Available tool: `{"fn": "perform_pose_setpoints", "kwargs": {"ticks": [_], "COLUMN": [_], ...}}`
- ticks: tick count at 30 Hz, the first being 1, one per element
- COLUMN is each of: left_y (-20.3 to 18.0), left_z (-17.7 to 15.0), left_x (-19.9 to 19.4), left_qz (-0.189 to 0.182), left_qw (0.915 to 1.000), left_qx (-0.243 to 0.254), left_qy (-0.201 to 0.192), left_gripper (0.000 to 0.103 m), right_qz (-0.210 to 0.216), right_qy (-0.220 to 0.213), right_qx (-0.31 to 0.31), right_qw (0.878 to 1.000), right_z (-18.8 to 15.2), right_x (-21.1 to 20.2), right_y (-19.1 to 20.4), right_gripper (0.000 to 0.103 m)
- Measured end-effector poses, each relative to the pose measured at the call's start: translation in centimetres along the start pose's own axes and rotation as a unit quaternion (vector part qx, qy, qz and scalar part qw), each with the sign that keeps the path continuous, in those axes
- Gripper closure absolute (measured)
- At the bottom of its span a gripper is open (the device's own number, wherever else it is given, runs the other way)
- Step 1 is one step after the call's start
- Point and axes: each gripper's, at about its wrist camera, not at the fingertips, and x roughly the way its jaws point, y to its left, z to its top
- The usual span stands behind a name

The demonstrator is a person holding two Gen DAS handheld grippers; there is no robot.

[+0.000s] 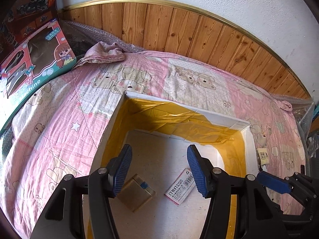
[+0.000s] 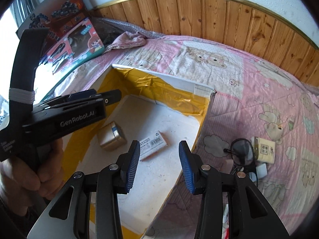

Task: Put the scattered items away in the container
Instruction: 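Withdraw both tools from the box back toward the remaining items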

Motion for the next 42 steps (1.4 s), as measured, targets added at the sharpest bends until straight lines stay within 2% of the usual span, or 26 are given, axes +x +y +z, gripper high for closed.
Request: {"fn": "perform_pose_setpoints", "kwargs": {"ticks": [7, 13, 17, 22, 30, 42], "left_y": [-1.0, -0.9, -1.6, -2.8, -5.3, -9.0], "left_z": [-0.9, -2.0, -2.9, -3.9, -5.6, -7.9], "left_x": [-2.6, -5.4, -7.0, -8.4, -9.9, -11.8], "left_qz": [0.007, -0.007, -0.016, -0.023, -0.040, -0.076], "left_qw": [0.9996, 0.9988, 0.9981, 0.9972, 0.9953, 0.9898], "left_qx": [0.002, -0.006, 0.000, 0.016, 0.045, 0.088], "left_qy": [-0.028, -0.049, -0.060, -0.069, -0.076, -0.082], "left_gripper": [0.044, 0.045, 0.045, 0.044, 0.045, 0.045], "right_qz": [0.030, 0.048, 0.063, 0.084, 0.084, 0.053], "right_qy": [-0.035, -0.075, -0.097, -0.089, -0.089, -0.090], "right_qx": [-0.008, -0.017, 0.001, 0.045, 0.050, 0.061], "right_qw": [0.999, 0.996, 0.993, 0.992, 0.991, 0.993], "right_z": [-3.5, -6.6, -8.5, -10.1, -11.8, -14.3], "right_x": [-3.9, -7.2, -8.2, -8.1, -9.7, -12.3], "right_y": [0.0, 0.5, 0.0, -1.9, -3.5, -7.0], "right_gripper": [0.059, 0.059, 0.059, 0.059, 0.059, 0.059]}}
